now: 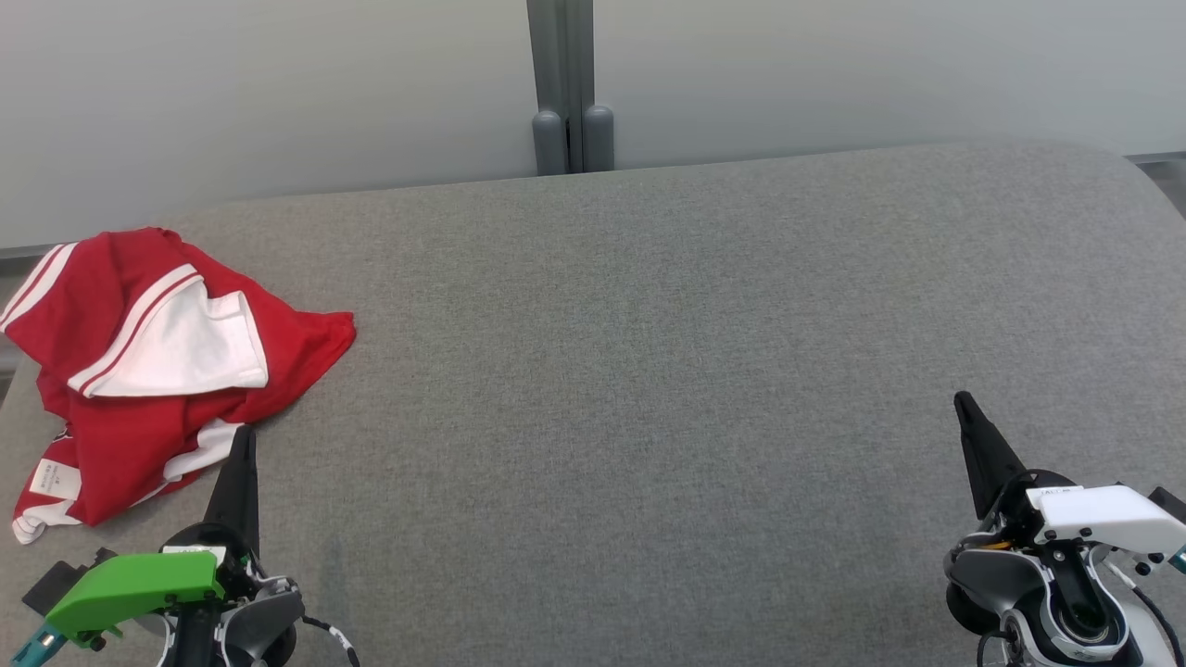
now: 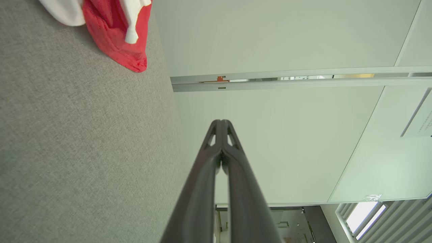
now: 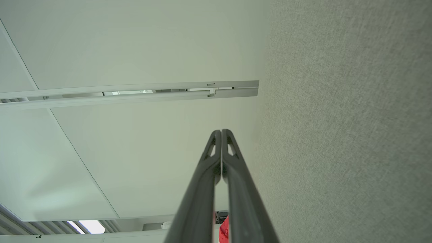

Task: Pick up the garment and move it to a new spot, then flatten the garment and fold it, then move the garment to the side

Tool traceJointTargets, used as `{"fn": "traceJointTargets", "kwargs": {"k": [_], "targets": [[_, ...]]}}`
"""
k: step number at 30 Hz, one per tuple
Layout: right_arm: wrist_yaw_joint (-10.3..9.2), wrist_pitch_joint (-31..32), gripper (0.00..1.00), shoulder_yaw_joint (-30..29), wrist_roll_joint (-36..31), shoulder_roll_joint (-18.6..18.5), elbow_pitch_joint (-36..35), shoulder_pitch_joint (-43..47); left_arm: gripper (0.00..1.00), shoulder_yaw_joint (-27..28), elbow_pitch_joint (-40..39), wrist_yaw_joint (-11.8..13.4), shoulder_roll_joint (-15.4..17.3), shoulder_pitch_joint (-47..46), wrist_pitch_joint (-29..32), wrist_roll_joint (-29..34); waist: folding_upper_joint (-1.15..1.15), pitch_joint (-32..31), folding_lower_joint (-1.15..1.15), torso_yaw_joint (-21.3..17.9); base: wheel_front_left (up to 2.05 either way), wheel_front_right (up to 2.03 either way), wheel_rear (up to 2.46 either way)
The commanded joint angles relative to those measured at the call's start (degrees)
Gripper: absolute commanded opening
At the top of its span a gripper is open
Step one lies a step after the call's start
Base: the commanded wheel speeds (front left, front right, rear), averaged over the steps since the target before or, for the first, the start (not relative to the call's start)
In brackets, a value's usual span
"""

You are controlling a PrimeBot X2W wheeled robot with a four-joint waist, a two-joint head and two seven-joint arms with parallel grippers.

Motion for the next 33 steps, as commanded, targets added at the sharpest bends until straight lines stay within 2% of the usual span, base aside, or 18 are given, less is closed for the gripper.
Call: {"fn": "traceJointTargets", "kwargs": {"k": [1,33], "targets": [[0.02,0.15,0.0,-0.08,0.42,-0.24,0.05,0.46,0.0,0.08,0.01,-0.17,0.01,-0.94,0.17,0.32,0.0,0.0,0.0,0.0,0.0,0.0,0.0],[0.02,0.15,0.0,-0.08,0.43,-0.24,0.05,0.46,0.0,0.07,0.01,-0.17,0.01,-0.94,0.17,0.31,0.0,0.0,0.0,0.0,0.0,0.0,0.0]]}}
